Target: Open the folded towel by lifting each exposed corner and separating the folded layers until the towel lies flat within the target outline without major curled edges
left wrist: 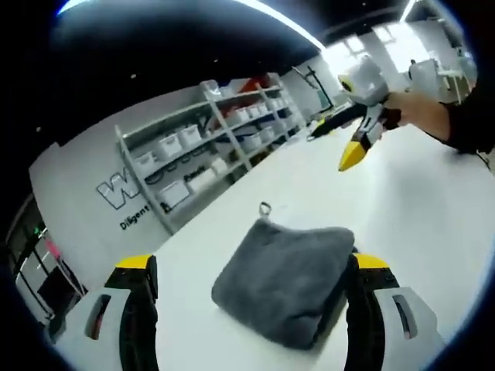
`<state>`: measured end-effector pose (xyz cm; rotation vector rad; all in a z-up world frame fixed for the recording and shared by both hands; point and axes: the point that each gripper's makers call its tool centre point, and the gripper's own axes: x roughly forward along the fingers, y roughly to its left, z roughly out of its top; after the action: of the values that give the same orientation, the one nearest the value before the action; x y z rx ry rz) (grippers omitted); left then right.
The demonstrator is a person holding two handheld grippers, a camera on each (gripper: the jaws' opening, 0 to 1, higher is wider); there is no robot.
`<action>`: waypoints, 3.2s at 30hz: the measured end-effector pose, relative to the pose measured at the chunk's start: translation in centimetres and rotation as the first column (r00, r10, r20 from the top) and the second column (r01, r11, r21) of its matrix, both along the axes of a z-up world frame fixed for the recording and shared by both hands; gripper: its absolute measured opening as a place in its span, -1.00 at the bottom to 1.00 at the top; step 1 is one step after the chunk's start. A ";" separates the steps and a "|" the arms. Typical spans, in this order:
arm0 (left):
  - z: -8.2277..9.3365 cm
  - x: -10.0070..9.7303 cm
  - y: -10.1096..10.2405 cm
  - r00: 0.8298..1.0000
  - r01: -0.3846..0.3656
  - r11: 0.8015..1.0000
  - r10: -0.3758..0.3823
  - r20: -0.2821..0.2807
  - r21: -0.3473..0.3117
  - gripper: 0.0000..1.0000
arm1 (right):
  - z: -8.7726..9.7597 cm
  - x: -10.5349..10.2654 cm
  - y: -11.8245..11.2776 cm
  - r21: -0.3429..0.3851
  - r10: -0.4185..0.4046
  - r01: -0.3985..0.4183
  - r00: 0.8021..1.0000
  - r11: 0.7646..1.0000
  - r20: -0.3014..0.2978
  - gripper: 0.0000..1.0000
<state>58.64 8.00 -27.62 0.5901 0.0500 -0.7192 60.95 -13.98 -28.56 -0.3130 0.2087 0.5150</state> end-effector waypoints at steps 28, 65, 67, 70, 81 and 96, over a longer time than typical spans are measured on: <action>-3.8 -2.0 -7.0 0.986 0.001 0.958 -0.050 0.161 0.286 0.99 | -2.6 -0.4 1.6 -0.020 0.029 -0.030 0.998 0.999 -0.057 0.99; -5.8 -0.4 -9.0 0.979 -0.026 0.924 -0.054 0.197 0.382 0.46 | -8.4 -3.1 6.9 -0.079 0.138 -0.152 0.977 0.985 -0.160 0.88; -5.9 -0.4 -9.2 0.978 -0.024 0.926 -0.055 0.200 0.376 0.39 | -8.5 -3.5 7.8 -0.010 0.163 -0.167 0.972 0.986 -0.172 0.85; -6.0 -0.4 -9.4 0.976 -0.026 0.926 -0.059 0.212 0.377 0.31 | -9.7 -3.9 8.5 -0.016 0.181 -0.188 0.962 0.982 -0.202 0.83; -6.8 -0.9 -9.9 0.987 0.034 0.937 -0.086 0.136 0.346 -0.06 | -10.3 -3.7 10.0 0.084 0.193 -0.179 0.957 0.980 -0.215 0.26; -7.5 -1.2 -10.6 0.990 0.074 0.932 -0.111 0.086 0.354 -0.35 | -11.5 -4.2 12.0 0.176 0.242 -0.199 0.933 0.964 -0.265 -0.40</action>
<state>57.45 -2.64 -35.15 0.9773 0.0537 -0.7761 56.73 -2.00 -40.07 -0.1163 0.4166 0.7964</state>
